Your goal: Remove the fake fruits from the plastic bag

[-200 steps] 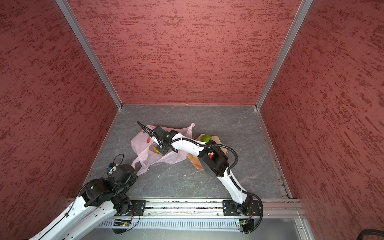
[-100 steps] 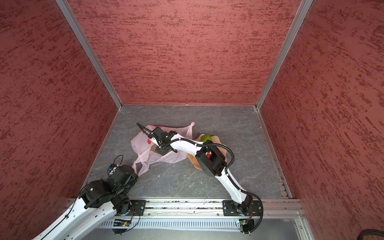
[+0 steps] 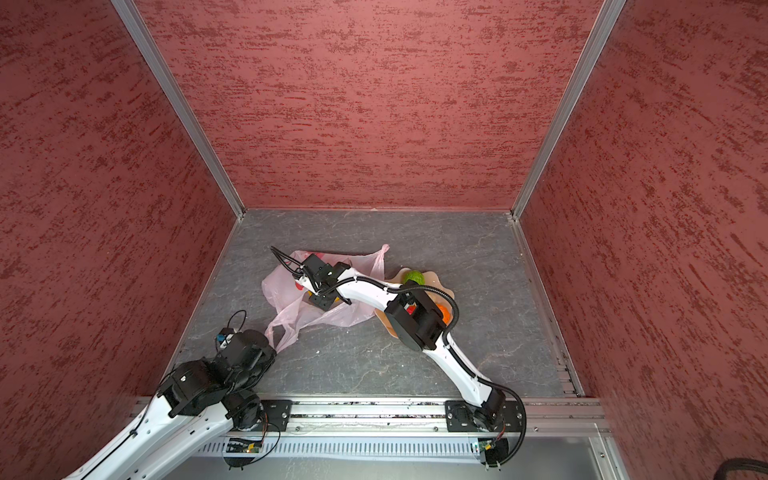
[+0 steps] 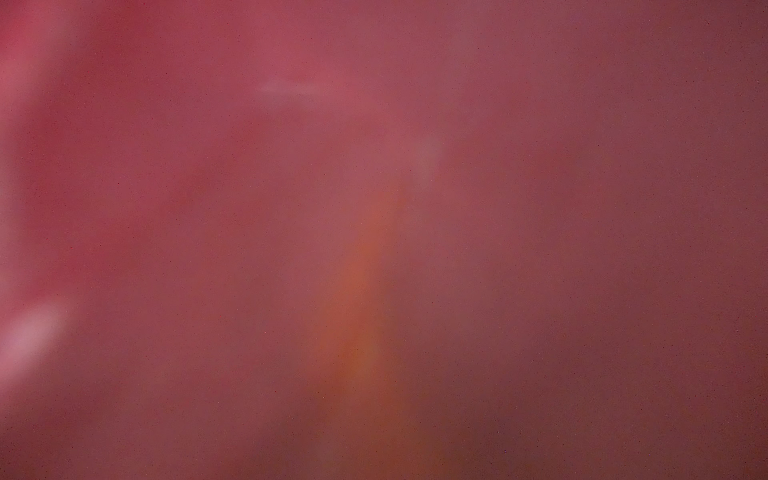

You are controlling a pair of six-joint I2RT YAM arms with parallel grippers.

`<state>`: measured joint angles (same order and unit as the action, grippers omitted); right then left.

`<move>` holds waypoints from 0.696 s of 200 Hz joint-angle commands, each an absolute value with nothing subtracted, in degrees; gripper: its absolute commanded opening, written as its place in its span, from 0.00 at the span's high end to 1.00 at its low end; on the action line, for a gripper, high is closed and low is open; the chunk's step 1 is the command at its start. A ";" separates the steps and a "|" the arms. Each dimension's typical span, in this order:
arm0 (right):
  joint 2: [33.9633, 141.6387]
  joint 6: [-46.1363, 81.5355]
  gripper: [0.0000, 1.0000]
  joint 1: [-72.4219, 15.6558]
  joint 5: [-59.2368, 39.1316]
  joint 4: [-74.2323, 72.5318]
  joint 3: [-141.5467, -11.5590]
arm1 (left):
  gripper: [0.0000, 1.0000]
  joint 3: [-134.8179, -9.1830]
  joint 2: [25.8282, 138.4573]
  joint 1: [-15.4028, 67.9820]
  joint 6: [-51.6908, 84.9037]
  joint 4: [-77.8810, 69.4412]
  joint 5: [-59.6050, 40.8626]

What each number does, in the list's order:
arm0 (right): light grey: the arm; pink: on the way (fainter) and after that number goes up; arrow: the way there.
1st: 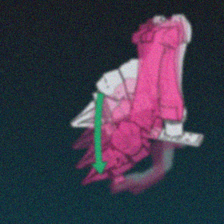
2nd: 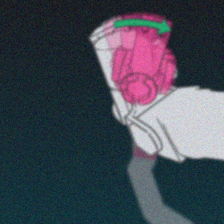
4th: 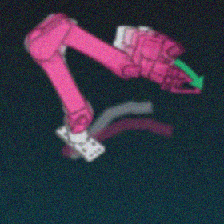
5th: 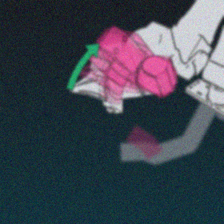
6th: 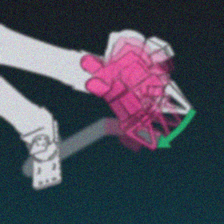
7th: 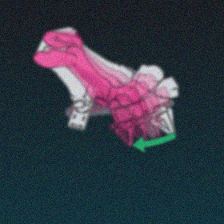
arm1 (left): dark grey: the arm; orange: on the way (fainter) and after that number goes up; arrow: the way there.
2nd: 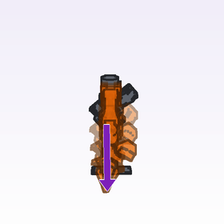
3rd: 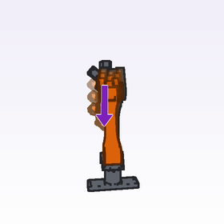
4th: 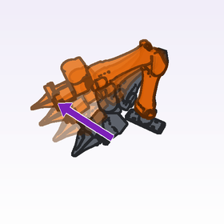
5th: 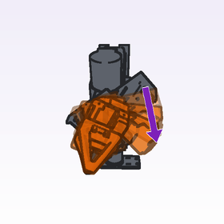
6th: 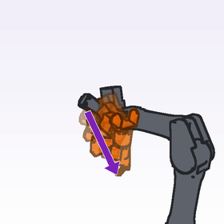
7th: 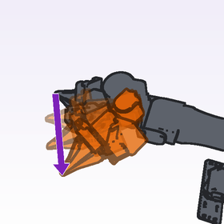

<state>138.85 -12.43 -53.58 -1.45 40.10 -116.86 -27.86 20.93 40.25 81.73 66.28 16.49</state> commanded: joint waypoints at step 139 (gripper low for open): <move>138.13 -13.89 0.81 -53.61 -5.83 43.61 -123.27 | 1.00 -32.25 23.60 39.55 76.80 71.07 24.36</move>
<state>140.75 -12.51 -53.56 -3.99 42.09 -121.62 -30.65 22.33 40.12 79.70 69.04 21.21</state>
